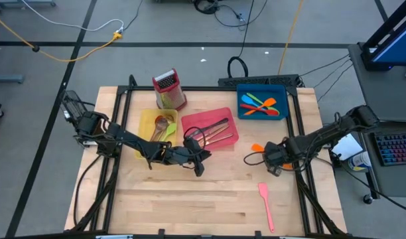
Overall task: Pick & Place Kitchen Items
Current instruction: Put the orange spatula into the blue bin
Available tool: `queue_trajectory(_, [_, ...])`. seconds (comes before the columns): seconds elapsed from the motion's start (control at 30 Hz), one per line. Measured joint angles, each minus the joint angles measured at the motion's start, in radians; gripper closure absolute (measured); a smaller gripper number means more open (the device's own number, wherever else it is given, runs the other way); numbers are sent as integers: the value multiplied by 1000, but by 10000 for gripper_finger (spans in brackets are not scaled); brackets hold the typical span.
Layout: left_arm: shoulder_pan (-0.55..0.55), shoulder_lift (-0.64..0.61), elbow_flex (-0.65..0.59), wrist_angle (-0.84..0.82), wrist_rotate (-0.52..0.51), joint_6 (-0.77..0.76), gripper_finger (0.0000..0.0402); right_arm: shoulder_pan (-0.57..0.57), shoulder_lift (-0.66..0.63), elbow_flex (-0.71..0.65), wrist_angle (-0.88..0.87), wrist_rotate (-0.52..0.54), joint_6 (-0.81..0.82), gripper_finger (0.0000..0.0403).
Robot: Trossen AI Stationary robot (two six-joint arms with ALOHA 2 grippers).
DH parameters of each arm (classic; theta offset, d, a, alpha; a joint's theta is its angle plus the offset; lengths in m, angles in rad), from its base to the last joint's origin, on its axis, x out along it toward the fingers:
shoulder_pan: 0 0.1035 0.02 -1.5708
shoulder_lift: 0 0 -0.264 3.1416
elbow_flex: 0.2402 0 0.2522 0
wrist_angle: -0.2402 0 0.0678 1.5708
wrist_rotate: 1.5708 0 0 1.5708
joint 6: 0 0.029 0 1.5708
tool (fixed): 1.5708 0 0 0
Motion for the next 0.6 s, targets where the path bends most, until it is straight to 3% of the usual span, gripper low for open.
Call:
queue_trajectory(0.13, [0, 0, 0, -1, 0, 0, 346, -2, -1, 41, -3, 83, -13, 394])
queue_trajectory(0.3, [-1, 0, 0, -2, 0, 0, 346, -17, -1, 25, 13, 61, -43, 398])
queue_trajectory(0.4, [-2, 0, 0, -3, 0, 0, 346, -19, -1, 14, 43, 60, -98, 378])
queue_trajectory(0.6, [-6, 0, 0, -2, 0, 0, 346, -20, -1, -4, 103, 179, -86, 320])
